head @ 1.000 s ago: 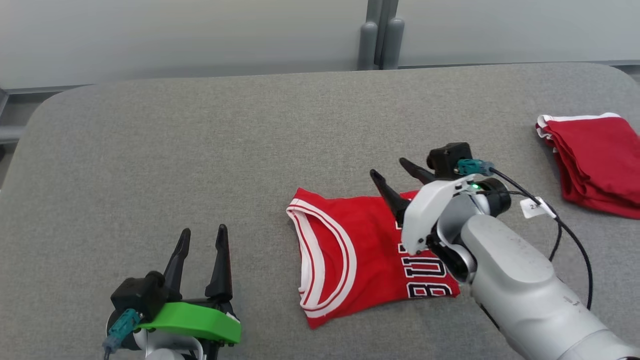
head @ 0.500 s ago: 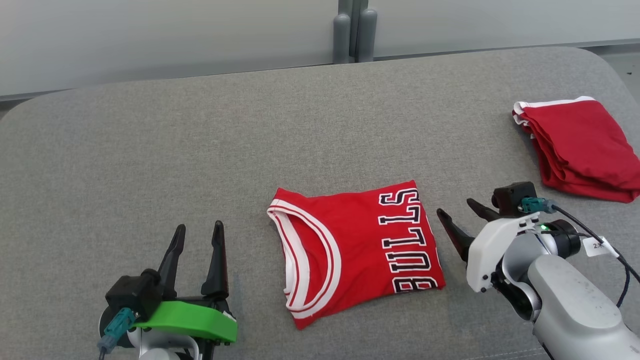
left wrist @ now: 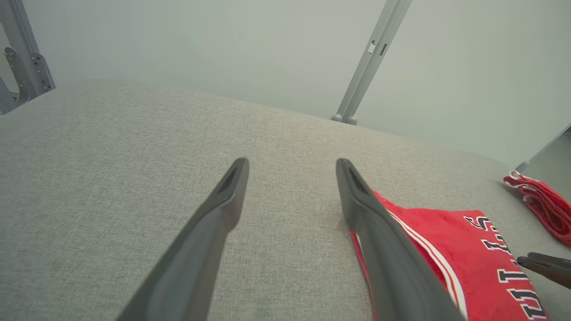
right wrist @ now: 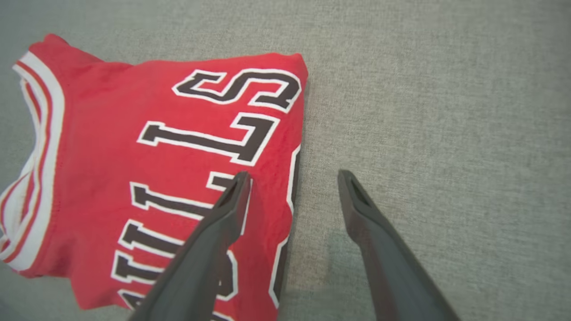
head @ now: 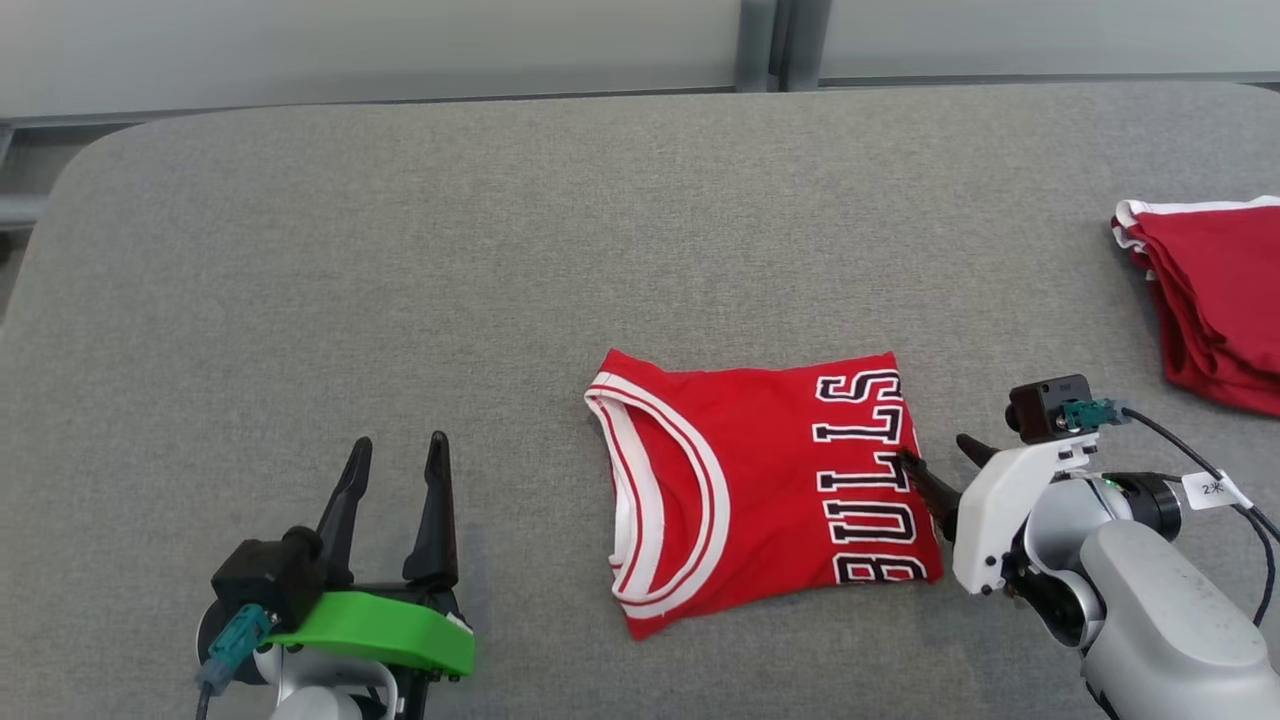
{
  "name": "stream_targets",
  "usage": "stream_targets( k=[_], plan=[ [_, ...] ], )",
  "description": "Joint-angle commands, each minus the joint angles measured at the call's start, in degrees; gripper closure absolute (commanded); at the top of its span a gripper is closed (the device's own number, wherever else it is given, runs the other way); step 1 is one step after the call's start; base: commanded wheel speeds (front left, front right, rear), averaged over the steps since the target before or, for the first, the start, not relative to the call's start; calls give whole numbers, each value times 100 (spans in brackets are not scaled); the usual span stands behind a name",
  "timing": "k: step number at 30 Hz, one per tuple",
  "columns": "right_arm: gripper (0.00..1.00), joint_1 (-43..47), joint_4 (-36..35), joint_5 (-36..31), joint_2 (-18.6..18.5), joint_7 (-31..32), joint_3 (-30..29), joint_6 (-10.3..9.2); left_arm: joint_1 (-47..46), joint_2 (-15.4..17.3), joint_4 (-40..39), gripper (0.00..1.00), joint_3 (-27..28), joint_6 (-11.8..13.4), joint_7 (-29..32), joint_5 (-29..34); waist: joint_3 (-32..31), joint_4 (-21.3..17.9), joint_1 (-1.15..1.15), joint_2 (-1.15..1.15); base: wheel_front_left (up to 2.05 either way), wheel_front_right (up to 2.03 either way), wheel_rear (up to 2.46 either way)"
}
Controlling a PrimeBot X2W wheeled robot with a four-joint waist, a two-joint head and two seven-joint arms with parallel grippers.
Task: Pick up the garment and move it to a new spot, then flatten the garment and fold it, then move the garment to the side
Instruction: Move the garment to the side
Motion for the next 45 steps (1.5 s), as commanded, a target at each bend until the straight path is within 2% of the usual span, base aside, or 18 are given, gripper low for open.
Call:
stream_targets(
  k=[1,16,18,21,33,39,44,45],
  plan=[
    [0,9,53,55,-53,53,-11,0,-76,41,0,0,5,-3,-21,-2,87,177,0,0,0,0,0],
    [0,-326,871,489,-3,386,132,0,-98,45,106,0,-60,-22,-75,-57,126,619,0,0,0,0,0],
    [57,-344,946,532,6,412,219,0,-84,45,115,0,-66,-12,-79,-60,112,636,0,0,0,0,0],
    [100,-392,998,556,-3,356,334,1,-38,48,123,0,-64,18,-91,-68,80,623,0,0,0,0,0],
    [100,-627,771,607,-357,31,419,-5,65,87,39,0,-120,35,-116,-59,-65,188,0,0,0,0,0],
    [100,-753,591,522,-669,83,285,-5,42,101,-88,0,-157,58,-96,-29,-71,-312,0,0,0,0,0],
    [100,-877,438,417,-845,126,86,-5,-54,123,-183,0,-174,90,-89,-5,9,-883,0,0,0,0,0],
    [100,-877,438,417,-845,126,86,-5,-54,123,-183,0,-174,90,-89,-5,9,-883,0,0,0,0,0]
  ],
)
